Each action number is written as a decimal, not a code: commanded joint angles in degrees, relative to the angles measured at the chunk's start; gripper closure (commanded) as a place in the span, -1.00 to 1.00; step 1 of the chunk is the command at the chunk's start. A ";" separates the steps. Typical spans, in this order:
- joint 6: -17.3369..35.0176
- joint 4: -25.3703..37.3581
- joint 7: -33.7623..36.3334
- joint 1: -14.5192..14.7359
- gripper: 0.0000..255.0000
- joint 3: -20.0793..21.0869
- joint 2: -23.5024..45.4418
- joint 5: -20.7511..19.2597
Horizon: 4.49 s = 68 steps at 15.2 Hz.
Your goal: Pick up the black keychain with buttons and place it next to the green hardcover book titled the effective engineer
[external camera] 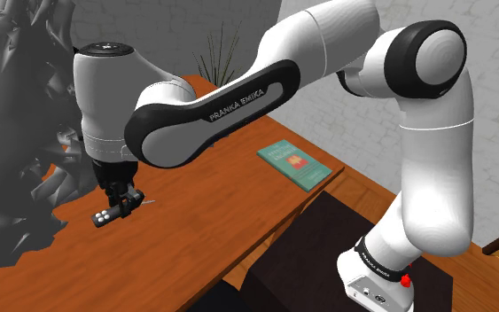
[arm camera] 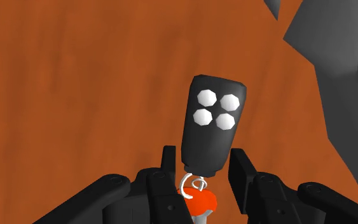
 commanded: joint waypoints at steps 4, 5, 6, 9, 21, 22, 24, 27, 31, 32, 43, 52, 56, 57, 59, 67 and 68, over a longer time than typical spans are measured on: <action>0.01 -0.01 -0.01 0.00 1.00 -0.02 0.02 -0.01; -0.10 0.23 0.02 0.12 1.00 -0.06 0.16 -0.06; -0.66 0.47 -0.16 -0.01 1.00 0.17 -0.21 0.25; -2.36 1.32 -0.68 -0.36 1.00 0.81 -1.25 1.13; -9.67 6.01 -2.51 -1.13 1.00 2.81 -4.62 4.15; -10.23 6.43 -2.62 -1.14 1.00 2.92 -4.80 4.32; -8.36 1.69 -5.14 -5.24 1.00 3.88 -8.24 6.47; -5.94 -4.60 -9.63 -11.13 1.00 5.12 -13.28 10.07; -3.45 -11.71 -16.85 -18.26 1.00 6.05 -19.88 15.60; -2.96 -13.28 -18.84 -19.86 1.00 6.11 -21.49 17.08; -1.16 -25.47 -41.54 -31.34 1.00 0.94 -35.60 30.72; -1.96 -29.34 -56.65 -36.82 1.00 -6.81 -39.71 34.09; -2.46 -29.40 -62.33 -39.29 1.00 -10.14 -39.62 33.91; -2.60 -29.26 -63.67 -39.93 1.00 -10.94 -39.43 33.76; -2.89 -28.77 -66.25 -41.22 1.00 -12.50 -38.89 33.36; 0.54 -29.87 -69.47 -43.00 1.00 -14.33 -35.91 31.97; 1.32 -30.29 -69.39 -42.98 1.00 -14.28 -35.51 31.81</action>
